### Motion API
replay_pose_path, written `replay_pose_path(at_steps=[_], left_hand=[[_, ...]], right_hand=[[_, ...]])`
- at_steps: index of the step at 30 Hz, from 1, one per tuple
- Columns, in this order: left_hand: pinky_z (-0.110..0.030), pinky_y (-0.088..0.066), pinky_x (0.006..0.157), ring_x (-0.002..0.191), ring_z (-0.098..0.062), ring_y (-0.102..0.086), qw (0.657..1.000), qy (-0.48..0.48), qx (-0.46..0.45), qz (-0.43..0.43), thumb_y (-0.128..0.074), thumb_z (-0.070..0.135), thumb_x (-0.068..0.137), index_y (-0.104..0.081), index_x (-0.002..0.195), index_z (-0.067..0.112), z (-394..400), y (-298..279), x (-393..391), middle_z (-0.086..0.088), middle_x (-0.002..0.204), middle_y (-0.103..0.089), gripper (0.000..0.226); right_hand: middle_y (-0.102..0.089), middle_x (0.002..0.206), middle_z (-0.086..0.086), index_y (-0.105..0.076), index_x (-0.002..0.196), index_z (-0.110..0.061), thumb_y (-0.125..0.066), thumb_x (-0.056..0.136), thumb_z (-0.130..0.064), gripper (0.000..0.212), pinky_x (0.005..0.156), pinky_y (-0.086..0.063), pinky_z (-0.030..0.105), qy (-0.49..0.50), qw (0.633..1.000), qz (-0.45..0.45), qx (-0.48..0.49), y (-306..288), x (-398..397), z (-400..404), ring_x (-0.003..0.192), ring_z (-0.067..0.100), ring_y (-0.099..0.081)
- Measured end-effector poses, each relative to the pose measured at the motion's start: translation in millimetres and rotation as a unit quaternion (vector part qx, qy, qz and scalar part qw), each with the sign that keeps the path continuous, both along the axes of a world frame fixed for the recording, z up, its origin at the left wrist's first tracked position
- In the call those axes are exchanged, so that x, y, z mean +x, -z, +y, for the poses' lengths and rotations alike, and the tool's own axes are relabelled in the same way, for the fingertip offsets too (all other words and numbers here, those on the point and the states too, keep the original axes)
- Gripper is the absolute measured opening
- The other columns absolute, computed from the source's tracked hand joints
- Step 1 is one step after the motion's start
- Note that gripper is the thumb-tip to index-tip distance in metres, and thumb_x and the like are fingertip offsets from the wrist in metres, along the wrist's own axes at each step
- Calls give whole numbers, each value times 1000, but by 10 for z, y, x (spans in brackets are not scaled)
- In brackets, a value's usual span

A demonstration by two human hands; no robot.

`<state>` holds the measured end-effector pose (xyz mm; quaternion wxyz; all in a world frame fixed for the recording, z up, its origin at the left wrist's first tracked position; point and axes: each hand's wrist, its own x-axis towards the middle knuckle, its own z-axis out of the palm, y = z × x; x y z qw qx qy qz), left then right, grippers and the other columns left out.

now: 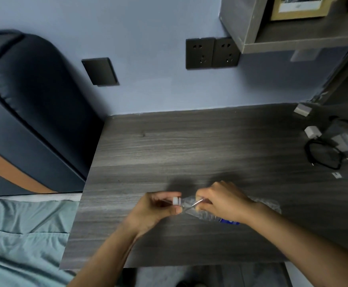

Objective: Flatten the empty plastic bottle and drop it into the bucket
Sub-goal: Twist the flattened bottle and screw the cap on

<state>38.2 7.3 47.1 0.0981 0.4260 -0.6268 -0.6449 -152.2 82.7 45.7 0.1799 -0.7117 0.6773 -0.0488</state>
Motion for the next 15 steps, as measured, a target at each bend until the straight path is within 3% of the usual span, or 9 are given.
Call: replay_pose_path(at_steps=[4,8,12,15], left_hand=[[-4,-50,64,75,3,-68,999,-27,32,28,-71,2,72,-67,100,21,9,-11,-5,4,87,-72,33],[-10,-55,62,64,-4,-67,997,-29,66,19,-64,12,82,-69,85,14,9,-4,-4,-1,74,-68,7],[-10,-52,59,60,-2,-64,1000,8,25,4,-63,6,82,-67,97,-3,-1,-36,19,-9,74,-66,18],[-6,-50,61,68,-3,-64,999,27,-16,15,-64,0,79,-63,104,-7,34,-76,60,-18,87,-67,26]], right_hand=[[-72,79,7,-60,78,-18,-58,87,-38,21,57,-33,28,11,1000,-13,8,-26,8,0,70,23,-61],[-73,82,10,-60,80,-18,-57,86,-39,22,58,-33,29,13,1000,-1,-7,-17,31,-4,78,30,-65],[-72,76,9,-60,78,-17,-58,86,-39,23,56,-33,28,9,1000,-13,-4,12,45,23,72,28,-65],[-68,66,2,-63,77,-14,-62,84,-38,25,51,-36,26,17,998,-53,25,14,34,40,60,18,-59]])
